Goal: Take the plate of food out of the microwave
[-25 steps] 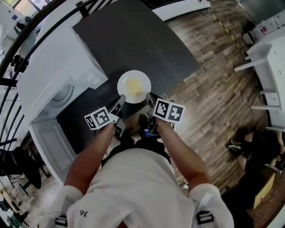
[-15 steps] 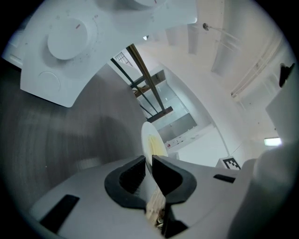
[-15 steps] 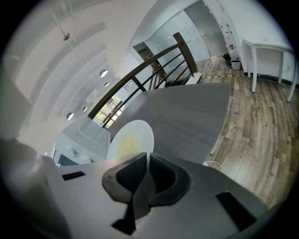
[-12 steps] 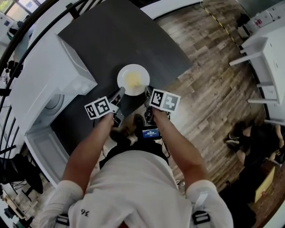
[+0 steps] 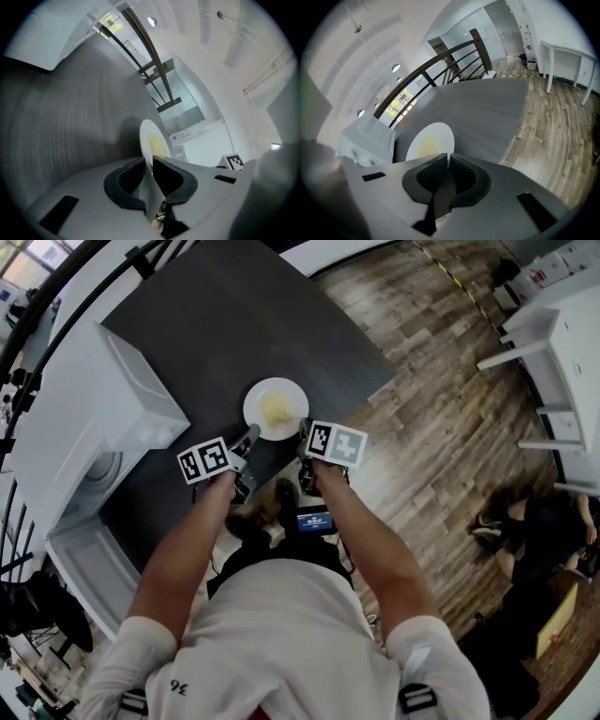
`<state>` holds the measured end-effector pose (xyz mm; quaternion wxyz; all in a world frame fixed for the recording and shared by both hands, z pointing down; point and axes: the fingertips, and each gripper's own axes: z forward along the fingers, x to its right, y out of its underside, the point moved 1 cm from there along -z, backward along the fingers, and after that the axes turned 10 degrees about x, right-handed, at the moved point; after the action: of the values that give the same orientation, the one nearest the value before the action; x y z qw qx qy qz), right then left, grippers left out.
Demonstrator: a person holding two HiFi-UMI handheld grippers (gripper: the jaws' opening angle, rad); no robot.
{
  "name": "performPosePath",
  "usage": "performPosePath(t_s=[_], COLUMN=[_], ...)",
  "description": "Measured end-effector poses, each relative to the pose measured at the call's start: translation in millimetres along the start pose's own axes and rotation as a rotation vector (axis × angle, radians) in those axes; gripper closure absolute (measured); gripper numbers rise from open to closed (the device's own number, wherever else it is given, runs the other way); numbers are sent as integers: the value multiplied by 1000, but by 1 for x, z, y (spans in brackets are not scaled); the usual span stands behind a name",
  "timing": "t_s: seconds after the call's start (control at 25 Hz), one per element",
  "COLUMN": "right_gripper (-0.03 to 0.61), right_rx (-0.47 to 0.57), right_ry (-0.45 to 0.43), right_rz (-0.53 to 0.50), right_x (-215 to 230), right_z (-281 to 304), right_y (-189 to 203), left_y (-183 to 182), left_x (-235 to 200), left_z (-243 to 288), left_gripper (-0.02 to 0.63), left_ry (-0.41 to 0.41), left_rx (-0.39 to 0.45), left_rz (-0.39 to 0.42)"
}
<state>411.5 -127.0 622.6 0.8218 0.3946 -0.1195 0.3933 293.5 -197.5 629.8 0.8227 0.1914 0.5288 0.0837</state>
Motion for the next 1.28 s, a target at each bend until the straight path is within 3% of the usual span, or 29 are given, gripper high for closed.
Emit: performPosePath(t_s=[0.52, 0.76, 1.08, 1.28], right_gripper=[578, 578, 578, 578], right_rx=[-22, -28, -39, -41], right_ry=[10, 9, 27, 25], right_rz=[-16, -20, -25, -38], right_x=[10, 6, 12, 11], right_z=[23, 31, 37, 40], right_y=[-9, -12, -10, -12], left_y=[-2, 6, 3, -3], left_x=[-4, -7, -9, -12], left_z=[22, 27, 29, 25], left_gripper=[572, 574, 572, 572], left_ry=[-42, -63, -87, -113], left_rx=[-86, -113, -129, -114], left_rz=[-22, -96, -61, 10])
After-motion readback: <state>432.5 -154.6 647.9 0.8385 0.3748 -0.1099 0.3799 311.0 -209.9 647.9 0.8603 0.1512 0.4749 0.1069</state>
